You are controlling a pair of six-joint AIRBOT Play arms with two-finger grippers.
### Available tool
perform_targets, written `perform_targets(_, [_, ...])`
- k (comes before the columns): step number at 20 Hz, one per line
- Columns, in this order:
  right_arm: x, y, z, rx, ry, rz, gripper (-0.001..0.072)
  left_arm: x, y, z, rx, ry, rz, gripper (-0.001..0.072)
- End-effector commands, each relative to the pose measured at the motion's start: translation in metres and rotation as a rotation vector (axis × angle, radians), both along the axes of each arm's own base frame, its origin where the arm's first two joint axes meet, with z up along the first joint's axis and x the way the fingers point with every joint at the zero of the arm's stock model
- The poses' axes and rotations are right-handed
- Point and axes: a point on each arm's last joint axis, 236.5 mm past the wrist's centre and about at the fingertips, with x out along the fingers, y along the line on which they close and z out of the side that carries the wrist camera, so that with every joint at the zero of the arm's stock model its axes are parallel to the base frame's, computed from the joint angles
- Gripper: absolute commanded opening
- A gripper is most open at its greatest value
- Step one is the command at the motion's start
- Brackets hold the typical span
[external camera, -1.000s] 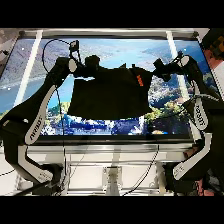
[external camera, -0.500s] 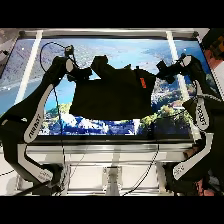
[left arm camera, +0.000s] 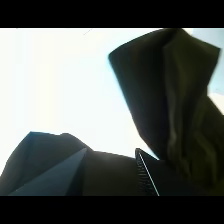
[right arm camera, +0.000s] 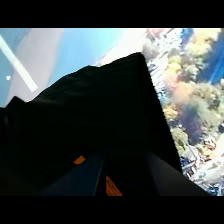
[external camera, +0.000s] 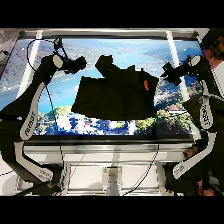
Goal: Fold the clothes and pants, and hang the long-sleeved shirts on hangers.
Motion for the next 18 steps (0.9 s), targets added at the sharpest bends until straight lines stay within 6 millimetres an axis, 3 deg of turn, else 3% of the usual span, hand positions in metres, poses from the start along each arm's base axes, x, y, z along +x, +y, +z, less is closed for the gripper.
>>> perform_targets(1, [0.009,0.009,0.035,-0.002,-0.087,0.116,0.0245,0.003,-0.003,0.008,0.007,-0.052,-0.064,0.0314])
perform_targets(2, [0.010,0.008,0.048,-0.030,-0.119,0.177,0.0085,0.003,0.004,0.005,0.017,-0.042,-0.061,0.0126])
perform_targets(3, [0.010,0.009,0.058,-0.057,-0.147,0.239,0.0020,0.004,0.010,0.005,0.016,-0.041,-0.050,0.0011])
perform_targets(6, [0.003,0.014,0.070,-0.076,-0.164,0.335,0.0017,0.006,0.027,0.004,0.020,-0.028,-0.028,0.0006])
perform_targets(12, [-0.009,0.067,0.070,0.137,-0.222,0.468,0.0017,-0.021,0.025,-0.017,0.092,0.065,-0.159,0.0005])
perform_targets(15, [-0.017,0.126,0.106,0.409,-0.340,0.550,0.0019,-0.015,0.027,-0.012,0.089,0.038,-0.143,0.0005])
perform_targets(17, [-0.006,0.161,0.120,0.447,-0.401,0.542,0.0024,-0.006,0.036,0.004,0.077,-0.012,-0.105,0.0006])
perform_targets(18, [0.003,0.178,0.119,0.420,-0.429,0.529,0.0066,-0.003,0.040,0.017,0.053,-0.042,-0.083,0.0006])
